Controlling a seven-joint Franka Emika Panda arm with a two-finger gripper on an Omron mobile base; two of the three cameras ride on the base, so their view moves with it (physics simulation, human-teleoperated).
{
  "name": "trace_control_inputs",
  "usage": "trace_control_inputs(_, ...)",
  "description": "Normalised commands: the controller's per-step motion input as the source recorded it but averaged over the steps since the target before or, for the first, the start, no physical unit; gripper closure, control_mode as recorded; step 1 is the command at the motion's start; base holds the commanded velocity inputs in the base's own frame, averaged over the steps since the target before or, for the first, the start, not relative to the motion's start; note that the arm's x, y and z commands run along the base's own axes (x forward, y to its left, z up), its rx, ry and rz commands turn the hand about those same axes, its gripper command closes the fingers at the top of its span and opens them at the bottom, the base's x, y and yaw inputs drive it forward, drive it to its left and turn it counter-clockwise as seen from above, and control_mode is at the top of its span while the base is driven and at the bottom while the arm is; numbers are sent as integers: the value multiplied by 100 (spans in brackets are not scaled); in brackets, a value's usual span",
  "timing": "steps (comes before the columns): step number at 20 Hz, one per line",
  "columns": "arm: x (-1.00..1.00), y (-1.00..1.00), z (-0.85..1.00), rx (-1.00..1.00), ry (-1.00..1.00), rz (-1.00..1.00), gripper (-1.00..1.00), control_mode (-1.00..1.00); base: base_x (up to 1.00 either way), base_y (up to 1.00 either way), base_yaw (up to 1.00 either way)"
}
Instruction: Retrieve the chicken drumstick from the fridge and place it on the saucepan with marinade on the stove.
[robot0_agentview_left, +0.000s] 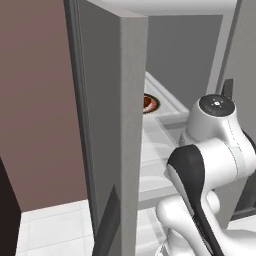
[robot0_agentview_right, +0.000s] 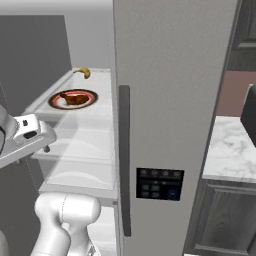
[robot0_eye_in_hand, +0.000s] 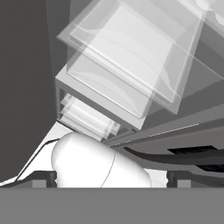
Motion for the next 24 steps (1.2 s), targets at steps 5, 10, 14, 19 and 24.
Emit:
trace_control_inputs(5,0,0,0,0,0,0,-100,100,0,0,0)
trace_control_inputs(10,0,0,0,0,0,0,-100,100,0,0,0)
trace_control_inputs(14,7,0,69,0,-1,0,-100,-100,0,0,0)
trace_control_inputs(19,7,-17,70,4,0,0,-100,-100,0,0,0)
trace_control_inputs(24,38,0,40,0,2,3,-100,-100,0,0,0)
